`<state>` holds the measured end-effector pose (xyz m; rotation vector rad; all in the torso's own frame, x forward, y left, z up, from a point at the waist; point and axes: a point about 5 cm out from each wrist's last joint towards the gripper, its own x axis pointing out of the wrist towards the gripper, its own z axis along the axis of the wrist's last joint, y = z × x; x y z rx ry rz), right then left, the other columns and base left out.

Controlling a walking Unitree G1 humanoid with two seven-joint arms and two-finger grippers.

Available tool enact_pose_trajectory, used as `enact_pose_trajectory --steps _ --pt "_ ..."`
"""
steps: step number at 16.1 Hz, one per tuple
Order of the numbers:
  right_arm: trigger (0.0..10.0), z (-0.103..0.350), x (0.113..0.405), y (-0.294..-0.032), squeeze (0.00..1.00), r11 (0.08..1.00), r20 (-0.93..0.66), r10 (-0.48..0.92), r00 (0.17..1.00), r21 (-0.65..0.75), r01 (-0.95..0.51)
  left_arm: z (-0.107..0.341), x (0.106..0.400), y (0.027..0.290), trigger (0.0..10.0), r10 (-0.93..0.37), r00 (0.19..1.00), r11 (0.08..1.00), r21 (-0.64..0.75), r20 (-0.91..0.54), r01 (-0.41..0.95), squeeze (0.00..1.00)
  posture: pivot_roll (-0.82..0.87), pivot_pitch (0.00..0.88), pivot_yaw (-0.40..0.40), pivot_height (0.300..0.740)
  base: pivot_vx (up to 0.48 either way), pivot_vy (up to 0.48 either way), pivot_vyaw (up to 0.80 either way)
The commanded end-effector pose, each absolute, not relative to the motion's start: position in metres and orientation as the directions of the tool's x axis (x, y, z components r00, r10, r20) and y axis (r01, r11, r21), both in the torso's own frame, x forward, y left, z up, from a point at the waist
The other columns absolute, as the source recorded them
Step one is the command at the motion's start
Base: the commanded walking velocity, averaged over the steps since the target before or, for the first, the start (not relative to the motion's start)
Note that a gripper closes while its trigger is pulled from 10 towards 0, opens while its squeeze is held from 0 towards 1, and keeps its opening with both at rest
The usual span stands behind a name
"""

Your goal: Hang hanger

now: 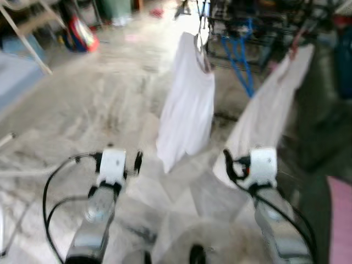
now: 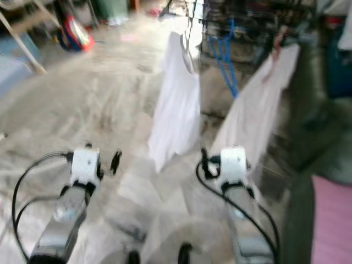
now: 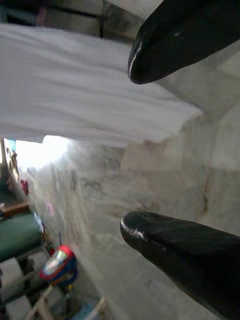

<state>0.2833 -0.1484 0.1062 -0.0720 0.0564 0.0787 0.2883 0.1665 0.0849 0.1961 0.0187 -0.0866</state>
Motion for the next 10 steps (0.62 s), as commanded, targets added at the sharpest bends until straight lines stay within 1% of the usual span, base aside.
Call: enact_pose_trajectory --steps 1,2,5,7,10 --pt "10.0 0.109 0.285 -0.148 0.0 0.994 -0.043 0.086 0.995 -0.06 -0.088 0.082 0.286 0.17 10.0 -0.058 0.997 0.979 0.191 -0.041 0.065 0.0 0.16 0.2 -0.009 0.74 0.0 0.0 0.0" --pt "10.0 0.111 0.285 -0.148 0.0 0.995 -0.037 0.082 0.996 -0.06 -0.084 0.079 0.284 0.171 10.0 -0.043 0.998 0.98 0.192 -0.054 0.052 0.0 0.16 0.207 -0.008 0.74 0.0 0.0 0.0" --pt "10.0 0.118 0.284 -0.151 0.0 0.997 0.035 0.045 0.998 -0.06 -0.043 0.084 0.281 0.172 10.0 -0.02 1.0 0.983 0.18 0.005 0.019 0.0 0.16 0.214 -0.004 0.74 0.0 0.0 0.0" --pt "10.0 0.123 0.281 -0.152 0.0 0.997 0.08 0.034 0.996 -0.078 -0.028 0.093 0.282 0.169 10.0 -0.041 0.998 0.983 0.179 0.044 0.032 0.0 0.15 0.219 -0.005 0.74 0.0 0.0 0.0" --pt "10.0 0.125 0.28 -0.15 0.0 0.992 0.094 0.049 0.994 -0.122 -0.037 0.097 0.284 0.164 10.0 -0.056 0.997 0.986 0.16 0.056 0.047 0.0 0.15 0.217 -0.005 0.74 0.0 0.0 0.0"
